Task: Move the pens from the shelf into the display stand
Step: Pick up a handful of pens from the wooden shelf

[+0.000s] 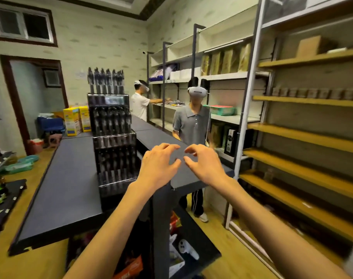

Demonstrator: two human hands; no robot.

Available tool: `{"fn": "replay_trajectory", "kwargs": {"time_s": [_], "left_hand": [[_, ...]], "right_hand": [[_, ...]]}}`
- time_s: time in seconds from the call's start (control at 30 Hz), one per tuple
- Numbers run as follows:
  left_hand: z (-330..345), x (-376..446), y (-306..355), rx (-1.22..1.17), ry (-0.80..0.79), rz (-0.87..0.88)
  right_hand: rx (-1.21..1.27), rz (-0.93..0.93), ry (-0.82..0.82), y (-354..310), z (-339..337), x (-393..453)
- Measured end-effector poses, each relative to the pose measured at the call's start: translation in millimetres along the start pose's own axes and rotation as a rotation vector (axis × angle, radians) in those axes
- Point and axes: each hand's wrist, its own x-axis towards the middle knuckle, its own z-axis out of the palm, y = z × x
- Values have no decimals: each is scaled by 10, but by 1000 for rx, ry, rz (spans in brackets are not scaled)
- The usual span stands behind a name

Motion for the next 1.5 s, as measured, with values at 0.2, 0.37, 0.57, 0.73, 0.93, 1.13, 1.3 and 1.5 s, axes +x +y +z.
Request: {"fn": "replay_trajectory", "kwargs": {"time_s": [0.2, 0.37, 0.57, 0.73, 0.93, 1.13, 1.3, 1.5], "left_hand": [[559, 338, 921, -71, -27, 137], [1184, 626, 1924, -160, -72, 223], [1911, 1040, 3178, -209, -128, 306], [2412, 1277, 4075, -257, -142, 340], [2954, 1497, 4853, -272, -183, 418], [3510, 1835, 5407, -301, -231, 463], [4081, 2267, 5730, -336, -255, 481], [4848, 3051, 5923, -389, -263, 512]], "right_hand": [[-89, 111, 58, 895, -720, -250], [-175, 225, 87, 1876, -1414, -502], [-275, 330, 136, 3030, -2311, -782], [-297, 416, 166, 3794, -3035, -1005], [-291, 502, 228, 4503, -3494, -1223], [-301, 576, 260, 5180, -3723, -1273], [-344, 607, 293, 5852, -3848, -1039], [-355, 619, 299, 6645, -3889, -471]]}}
